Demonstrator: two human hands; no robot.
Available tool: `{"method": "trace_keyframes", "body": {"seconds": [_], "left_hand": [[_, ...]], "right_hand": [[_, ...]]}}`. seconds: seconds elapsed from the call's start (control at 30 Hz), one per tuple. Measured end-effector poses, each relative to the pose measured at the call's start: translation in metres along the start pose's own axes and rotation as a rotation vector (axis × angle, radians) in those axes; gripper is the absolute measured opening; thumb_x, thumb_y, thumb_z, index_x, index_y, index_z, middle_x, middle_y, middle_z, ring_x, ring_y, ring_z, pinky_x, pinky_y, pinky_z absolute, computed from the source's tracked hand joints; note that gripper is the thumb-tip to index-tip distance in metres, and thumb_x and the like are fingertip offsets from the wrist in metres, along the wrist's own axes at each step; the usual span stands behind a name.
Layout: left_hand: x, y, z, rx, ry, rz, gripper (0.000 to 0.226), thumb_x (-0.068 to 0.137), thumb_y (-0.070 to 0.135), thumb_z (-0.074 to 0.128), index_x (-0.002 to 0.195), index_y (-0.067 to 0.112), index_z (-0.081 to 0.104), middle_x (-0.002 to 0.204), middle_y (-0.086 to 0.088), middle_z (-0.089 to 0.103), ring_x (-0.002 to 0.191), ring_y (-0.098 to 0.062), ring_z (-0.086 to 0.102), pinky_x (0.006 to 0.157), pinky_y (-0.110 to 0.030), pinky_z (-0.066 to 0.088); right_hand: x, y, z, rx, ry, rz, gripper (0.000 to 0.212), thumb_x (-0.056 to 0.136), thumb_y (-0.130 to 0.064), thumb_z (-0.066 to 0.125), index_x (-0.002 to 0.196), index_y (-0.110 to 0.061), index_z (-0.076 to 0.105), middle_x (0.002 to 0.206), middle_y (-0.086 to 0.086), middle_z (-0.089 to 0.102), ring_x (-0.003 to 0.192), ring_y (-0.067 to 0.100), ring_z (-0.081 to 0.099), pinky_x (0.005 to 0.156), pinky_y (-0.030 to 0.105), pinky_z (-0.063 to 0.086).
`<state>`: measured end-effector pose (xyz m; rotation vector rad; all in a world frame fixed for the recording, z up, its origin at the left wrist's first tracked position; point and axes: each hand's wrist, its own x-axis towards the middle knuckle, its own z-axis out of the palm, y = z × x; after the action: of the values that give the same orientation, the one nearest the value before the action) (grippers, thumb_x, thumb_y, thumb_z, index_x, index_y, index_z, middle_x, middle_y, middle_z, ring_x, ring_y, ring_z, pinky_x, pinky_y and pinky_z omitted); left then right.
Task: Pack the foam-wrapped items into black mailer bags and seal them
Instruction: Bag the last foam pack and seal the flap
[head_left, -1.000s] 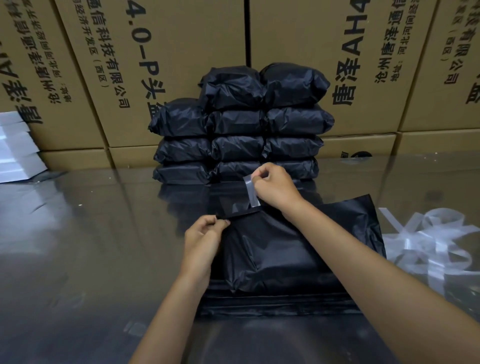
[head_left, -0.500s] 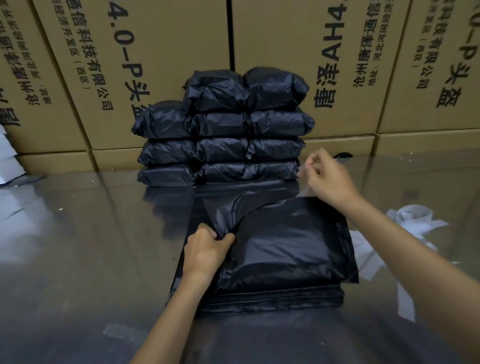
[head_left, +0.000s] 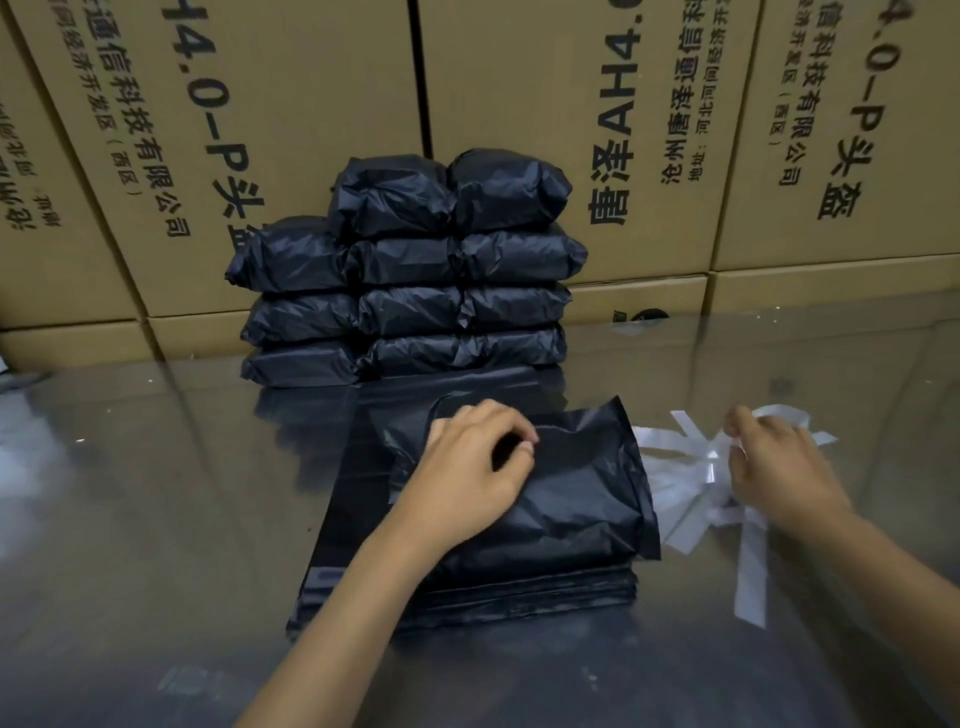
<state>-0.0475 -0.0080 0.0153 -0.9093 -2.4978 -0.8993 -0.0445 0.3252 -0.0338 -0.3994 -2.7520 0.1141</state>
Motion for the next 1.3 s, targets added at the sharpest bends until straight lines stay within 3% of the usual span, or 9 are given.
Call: {"method": "trace_keyframes", "body": {"seconds": [0.13,0.3,0.43,0.57,0.7,0.9,1.03,1.17,1.3], "left_hand": [[0.022,0.008,0.007,0.153,-0.212,-0.088,0.031,0.1,0.046,0.043,0.128,0.04,0.054,0.134,0.016,0.046,0.132,-0.011,0.038,0.111,-0.043,0.022],[0.035,0.007,0.012,0.188,-0.414,-0.22,0.045,0.097,0.064,0.029,0.141,0.056,0.037,0.162,0.012,0.018,0.152,-0.016,0.005,0.116,-0.062,-0.005],[0.046,0.014,0.023,0.242,-0.484,-0.203,0.051,0.094,0.071,0.02,0.141,0.058,0.035,0.165,0.01,0.004,0.152,-0.019,-0.01,0.114,-0.058,-0.016],[0.056,0.019,0.032,0.269,-0.53,-0.171,0.053,0.097,0.067,0.021,0.139,0.049,0.046,0.166,0.01,0.0,0.151,-0.016,-0.013,0.115,-0.053,-0.017],[0.061,0.021,0.033,0.269,-0.548,-0.23,0.042,0.096,0.063,0.031,0.126,0.048,0.057,0.166,0.007,0.002,0.152,-0.023,-0.009,0.116,-0.058,-0.009],[0.078,0.038,0.046,0.371,-0.63,-0.206,0.044,0.098,0.045,0.031,0.13,0.037,0.061,0.166,0.007,-0.002,0.15,-0.024,-0.017,0.117,-0.057,-0.015],[0.086,0.052,0.056,0.548,-0.733,-0.311,0.065,0.094,0.062,0.035,0.138,0.02,0.055,0.166,0.003,0.0,0.15,-0.027,-0.018,0.115,-0.062,-0.013],[0.073,0.055,0.052,0.494,-0.534,-0.296,0.054,0.102,0.048,0.026,0.152,0.031,0.033,0.166,-0.001,0.0,0.151,-0.027,-0.012,0.116,-0.059,-0.014],[0.034,0.023,0.026,0.313,-0.14,-0.385,0.057,0.103,0.046,0.023,0.157,0.03,0.015,0.166,0.002,0.001,0.152,-0.02,-0.002,0.12,-0.049,-0.007]], "right_hand": [[-0.006,0.007,-0.008,-0.055,-0.032,0.006,0.029,0.088,-0.011,0.055,0.117,-0.011,0.055,0.111,0.017,0.067,0.105,0.035,0.059,0.085,0.039,0.037],[-0.004,-0.013,-0.022,0.35,0.021,-0.102,0.042,0.089,-0.008,0.059,0.13,-0.017,0.059,0.118,0.007,0.061,0.111,0.027,0.058,0.093,0.04,0.045],[-0.006,-0.06,-0.028,0.727,-0.397,-0.327,0.07,0.091,-0.011,0.069,0.149,-0.032,0.037,0.136,-0.013,0.046,0.107,0.004,0.055,0.091,0.023,0.047],[-0.011,-0.087,-0.012,0.968,-0.393,-0.237,0.029,0.09,0.014,0.057,0.112,-0.003,0.068,0.107,0.021,0.07,0.087,0.021,0.063,0.081,0.03,0.051],[-0.008,-0.061,-0.01,0.611,-0.211,-0.064,0.017,0.09,-0.001,0.062,0.08,-0.01,0.073,0.075,0.003,0.071,0.072,0.014,0.065,0.071,0.026,0.051],[-0.019,-0.033,-0.035,0.178,-0.292,0.004,0.041,0.088,-0.049,0.063,0.121,-0.025,0.066,0.113,-0.006,0.071,0.117,0.022,0.058,0.1,0.038,0.043],[-0.027,-0.049,-0.039,0.303,-0.147,-0.076,0.033,0.094,-0.04,0.056,0.12,-0.025,0.07,0.123,-0.007,0.07,0.123,0.018,0.057,0.105,0.038,0.038],[-0.034,-0.083,-0.049,0.864,-0.161,-0.111,0.034,0.103,-0.023,0.047,0.135,-0.029,0.057,0.134,-0.013,0.058,0.122,0.0,0.049,0.091,0.008,0.036],[-0.05,-0.121,-0.04,1.1,-0.372,-0.142,0.046,0.103,-0.041,0.046,0.148,-0.042,0.035,0.143,-0.023,0.039,0.134,-0.005,0.033,0.107,0.015,0.026]]}}
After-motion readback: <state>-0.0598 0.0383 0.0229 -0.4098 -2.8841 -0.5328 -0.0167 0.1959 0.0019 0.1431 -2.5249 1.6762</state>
